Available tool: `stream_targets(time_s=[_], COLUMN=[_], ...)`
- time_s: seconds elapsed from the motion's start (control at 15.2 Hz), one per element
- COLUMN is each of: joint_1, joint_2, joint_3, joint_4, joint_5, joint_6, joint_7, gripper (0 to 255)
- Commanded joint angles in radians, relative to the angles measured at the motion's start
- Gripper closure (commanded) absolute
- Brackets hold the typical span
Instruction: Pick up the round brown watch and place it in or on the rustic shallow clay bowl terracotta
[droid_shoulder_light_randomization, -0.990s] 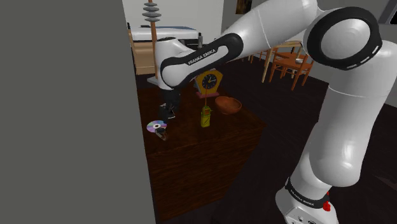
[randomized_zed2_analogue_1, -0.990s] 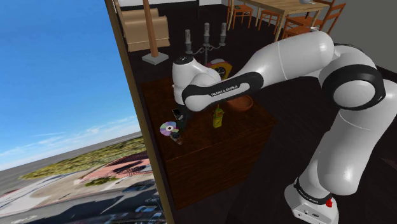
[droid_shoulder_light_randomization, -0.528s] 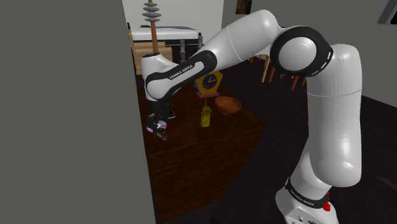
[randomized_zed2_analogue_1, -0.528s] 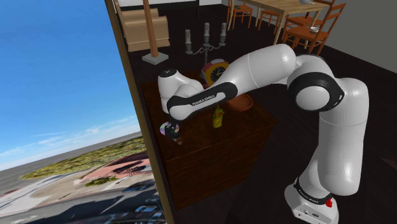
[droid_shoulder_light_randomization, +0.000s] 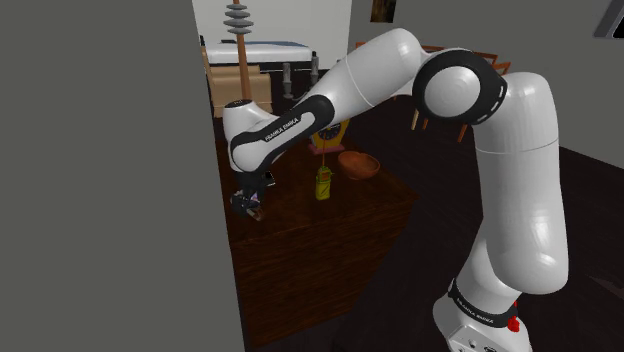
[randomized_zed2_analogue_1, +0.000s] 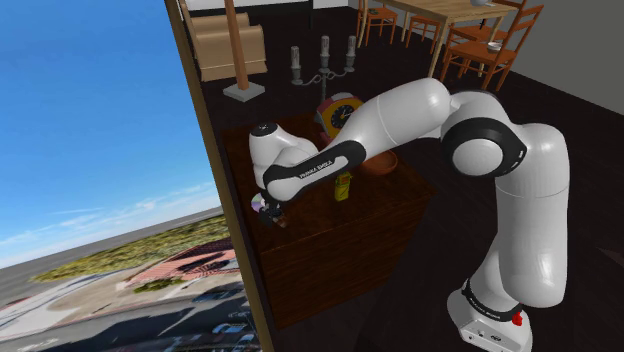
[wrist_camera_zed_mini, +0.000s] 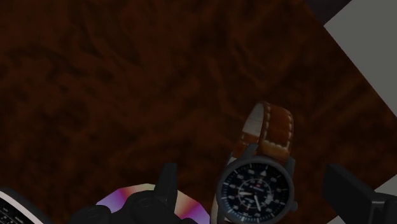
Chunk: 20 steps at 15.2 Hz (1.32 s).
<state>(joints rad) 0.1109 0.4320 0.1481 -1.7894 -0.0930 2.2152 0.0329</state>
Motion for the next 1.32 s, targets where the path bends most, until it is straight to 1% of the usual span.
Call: stream_targets(time_s=[0.0,0.33,0.4,0.99,1.25], joint_1=[0.000,0.000,0.000,0.000,-0.002], joint_2=[0.003,0.003,0.003,0.003,-0.024], joint_3=[0.000,0.000,0.000,0.000,0.002], joint_4=[0.000,0.000,0.000,0.000,0.016], joint_5=[-0.001,-0.001,-0.001,-0.001,0.005], joint_6=[0.004,0.004,0.004,0.004,-0.039], joint_7=[0.000,0.000,0.000,0.000,-0.004], gripper=[0,0,255,255,255])
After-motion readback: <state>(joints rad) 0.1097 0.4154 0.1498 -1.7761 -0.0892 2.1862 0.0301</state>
